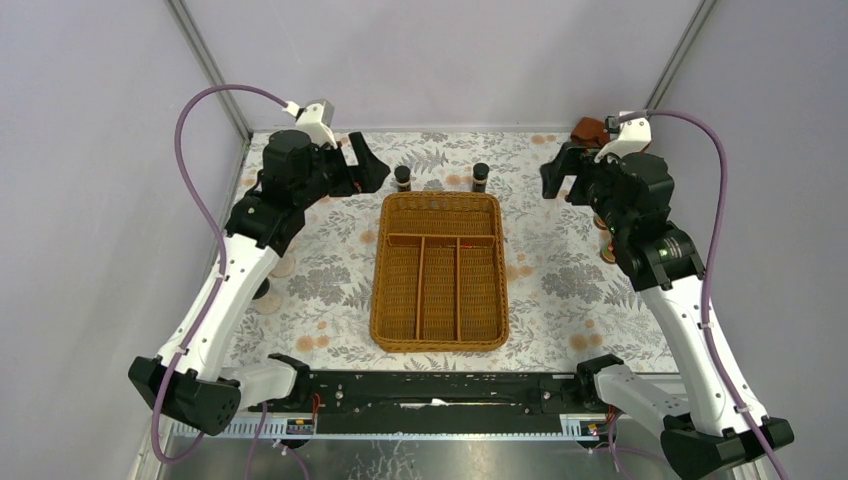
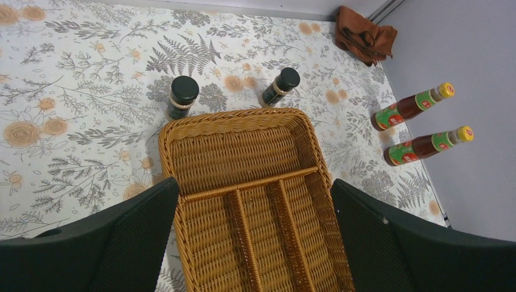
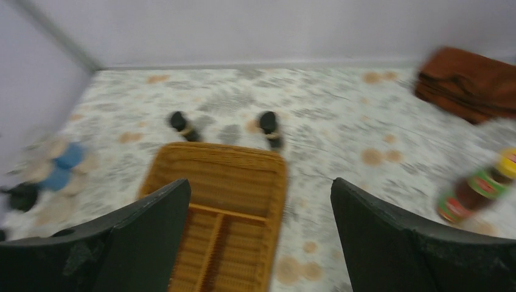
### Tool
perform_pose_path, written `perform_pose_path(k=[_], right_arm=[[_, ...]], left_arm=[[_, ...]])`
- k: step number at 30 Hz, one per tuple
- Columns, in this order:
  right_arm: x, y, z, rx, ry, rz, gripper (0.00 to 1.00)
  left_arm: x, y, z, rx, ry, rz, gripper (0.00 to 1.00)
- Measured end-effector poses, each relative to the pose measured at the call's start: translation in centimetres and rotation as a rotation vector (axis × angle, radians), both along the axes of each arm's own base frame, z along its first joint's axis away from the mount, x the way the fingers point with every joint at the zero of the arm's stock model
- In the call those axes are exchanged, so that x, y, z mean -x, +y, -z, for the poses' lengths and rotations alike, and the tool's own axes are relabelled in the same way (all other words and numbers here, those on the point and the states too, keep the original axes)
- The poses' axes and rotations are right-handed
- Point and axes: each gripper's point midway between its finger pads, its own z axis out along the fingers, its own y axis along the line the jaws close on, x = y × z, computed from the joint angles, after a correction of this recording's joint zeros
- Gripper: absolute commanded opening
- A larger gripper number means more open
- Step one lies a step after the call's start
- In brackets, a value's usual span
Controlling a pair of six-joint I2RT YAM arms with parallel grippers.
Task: Organize the condiment bottles
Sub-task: Pick up the bottle from the center of the board.
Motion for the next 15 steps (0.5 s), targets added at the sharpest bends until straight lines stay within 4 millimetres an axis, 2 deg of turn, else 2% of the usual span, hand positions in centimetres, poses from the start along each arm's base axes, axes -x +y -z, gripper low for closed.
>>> perform_pose_path(k=[3,6,11,15], right_arm=[[-0.4,-3.3,1.9,0.085,0.062,0.174,0.93],[-0.1,-6.4,2.8,0.153,0.096,0.331,0.94],[0.3,-9.8,3.0,0.219,0.109,0.517,0.96],[-0.1,-12.4,4.2,0.221,0.159,0.616,0.96]], left_arm=[[0.1,-0.4,0.4,0.001,0.005,0.014,0.99],[0.1,-0.8,0.4,0.005,0.004,0.03,0.99],[0.1,-1.6,0.7,0.007,0.007,0.055,0.99],[0.3,-1.8,1.3,0.004,0.02,0.065,0.99]])
